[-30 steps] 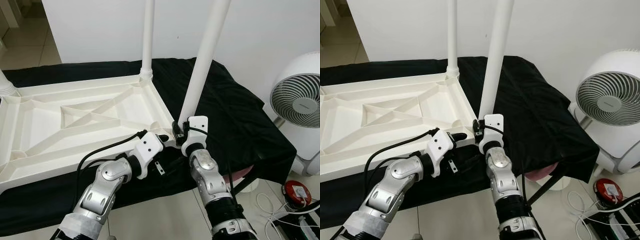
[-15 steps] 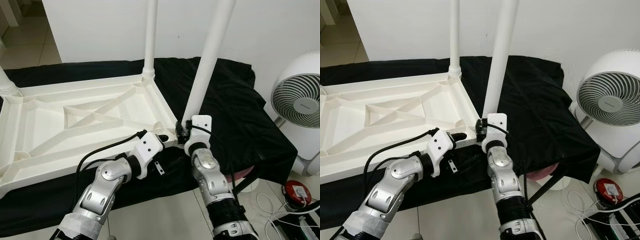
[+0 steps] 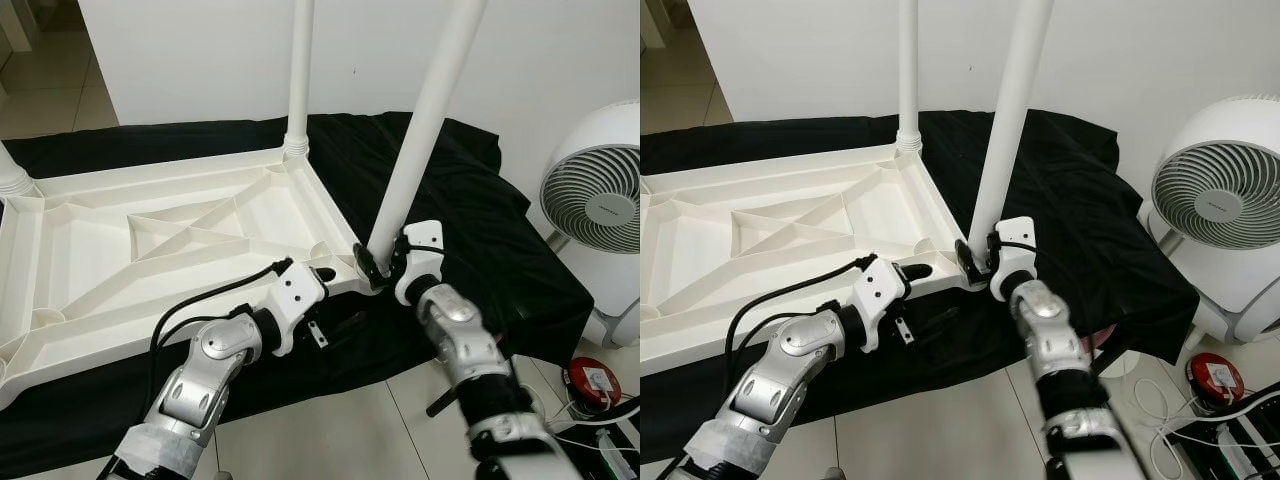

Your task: Building children table

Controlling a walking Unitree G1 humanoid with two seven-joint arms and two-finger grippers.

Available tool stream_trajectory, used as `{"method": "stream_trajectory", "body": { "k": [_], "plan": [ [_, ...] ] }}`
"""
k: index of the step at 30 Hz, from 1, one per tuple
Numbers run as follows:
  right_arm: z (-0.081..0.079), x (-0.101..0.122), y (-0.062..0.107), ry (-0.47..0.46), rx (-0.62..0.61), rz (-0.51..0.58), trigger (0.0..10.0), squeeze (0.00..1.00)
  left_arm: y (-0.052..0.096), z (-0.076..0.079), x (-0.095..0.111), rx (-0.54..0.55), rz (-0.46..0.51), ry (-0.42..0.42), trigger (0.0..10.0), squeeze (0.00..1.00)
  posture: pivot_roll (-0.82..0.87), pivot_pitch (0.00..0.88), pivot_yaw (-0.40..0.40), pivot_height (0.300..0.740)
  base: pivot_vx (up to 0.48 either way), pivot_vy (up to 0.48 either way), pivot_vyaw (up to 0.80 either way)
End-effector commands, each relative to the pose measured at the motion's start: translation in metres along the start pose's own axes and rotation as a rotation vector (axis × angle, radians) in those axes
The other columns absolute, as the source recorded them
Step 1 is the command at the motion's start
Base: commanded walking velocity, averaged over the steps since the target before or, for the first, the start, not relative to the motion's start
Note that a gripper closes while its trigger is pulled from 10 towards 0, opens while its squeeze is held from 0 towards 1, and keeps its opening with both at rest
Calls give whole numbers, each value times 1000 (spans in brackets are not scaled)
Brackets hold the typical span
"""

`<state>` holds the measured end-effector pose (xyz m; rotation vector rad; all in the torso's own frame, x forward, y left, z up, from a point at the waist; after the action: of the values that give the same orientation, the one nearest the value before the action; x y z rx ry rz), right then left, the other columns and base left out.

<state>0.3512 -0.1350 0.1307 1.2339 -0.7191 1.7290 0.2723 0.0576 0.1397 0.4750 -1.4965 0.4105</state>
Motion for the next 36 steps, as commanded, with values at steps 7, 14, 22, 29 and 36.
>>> {"method": "stream_trajectory", "body": {
  "k": [7, 14, 22, 29, 36],
  "plan": [
    [-13, 0, -11, 104, 231, 43, 10000, 0, -1, -3, 3, 46, 8, -13, 10000, 0, 18, 0, -59, 740, 0, 0, 0],
    [-14, 2, -19, 139, 294, 46, 10000, 0, -2, -3, 3, 42, 6, -16, 10000, 0, 20, 0, -52, 740, 0, 0, 0],
    [-6, 0, -23, 170, 340, 26, 0, 0, -3, -1, 4, 35, 6, -20, 10000, 0, 23, 0, -54, 740, 0, 0, 0],
    [-6, -7, -18, 161, 348, 22, 0, 0, -3, 0, 3, 36, 7, -16, 10000, 0, 19, 0, -59, 740, 0, 0, 0],
    [8, -15, -15, 102, 163, -21, 10000, 0, -3, 4, 1, 31, 5, -4, 10000, 0, 5, 0, -58, 740, 0, 0, 0]
  ]
}}
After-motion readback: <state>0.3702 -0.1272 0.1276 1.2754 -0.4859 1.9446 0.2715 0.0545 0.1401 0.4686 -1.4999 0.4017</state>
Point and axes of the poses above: a point about 5 cm out from each wrist's last joint towards the gripper, its own y axis pointing back from the gripper into the wrist, its own x axis along the axis of the wrist's last joint, z = x × y, the point moved 1 cm from there along -y, pointing out of the wrist towards the gripper, and after that the axes turned 14 degrees about y, right-handed, at the moved point
